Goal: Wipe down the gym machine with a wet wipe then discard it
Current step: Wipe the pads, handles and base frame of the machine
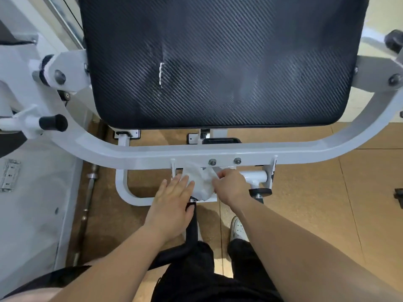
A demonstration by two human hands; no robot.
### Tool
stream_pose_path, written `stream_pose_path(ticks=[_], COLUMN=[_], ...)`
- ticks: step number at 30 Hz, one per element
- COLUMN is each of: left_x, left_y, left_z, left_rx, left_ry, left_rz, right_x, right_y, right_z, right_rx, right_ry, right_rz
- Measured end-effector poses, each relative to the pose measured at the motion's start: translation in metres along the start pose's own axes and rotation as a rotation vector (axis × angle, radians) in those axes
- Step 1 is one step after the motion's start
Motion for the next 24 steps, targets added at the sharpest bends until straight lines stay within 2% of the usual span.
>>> stream_pose_path(ticks=[4, 7, 8, 10, 12, 13, 15, 17, 21, 24], left_x=[-0.002, -0.006, -0.007, -0.007, -0.005, -0.004, 0.000, 0.007, 0.024, 0.031], left_y=[0.017, 0.021, 0.021, 0.023, 0.024, 0.023, 0.021, 0.017, 0.015, 0.023], left_z=[0.002, 0.003, 0.003, 0.004, 0.004, 0.003, 0.000, -0.002, -0.003, -0.004], left_rx=[-0.093, -0.052, -0.045, -0.030, -0.019, -0.020, -0.032, -0.038, -0.022, 0.041], left_ry=[0.016, -0.002, -0.001, 0.005, 0.011, 0.013, 0.014, 0.024, 0.027, 0.007], left_rz=[-0.100, -0.076, -0.069, -0.061, -0.065, -0.059, -0.040, -0.012, 0.037, -0.021], right_x=[-0.007, 0.000, 0.006, 0.030, 0.056, 0.058, 0.047, 0.036, 0.021, 0.013], right_y=[-0.007, -0.013, -0.012, 0.000, 0.031, 0.048, 0.071, 0.079, 0.068, 0.041], right_z=[0.001, -0.002, -0.007, -0.032, -0.043, -0.038, -0.018, -0.003, 0.009, 0.025], right_rx=[0.064, 0.136, 0.179, 0.248, 0.354, 0.413, 0.535, 0.678, 0.901, 0.985], right_ry=[-0.026, -0.139, -0.224, -0.573, -0.893, -0.916, -0.726, -0.618, -0.579, -0.424], right_rz=[0.119, 0.195, 0.214, 0.214, 0.074, -0.056, -0.283, -0.353, -0.310, -0.194])
Point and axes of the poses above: each hand's wrist, its own x-axis away from the middle knuckle, its own y-axis out of the palm, z = x × y, the point moved 9 cm from there along -x, towards the middle knuckle, and after that the axes turned 11 degrees about -x, right-handed, at the moved point
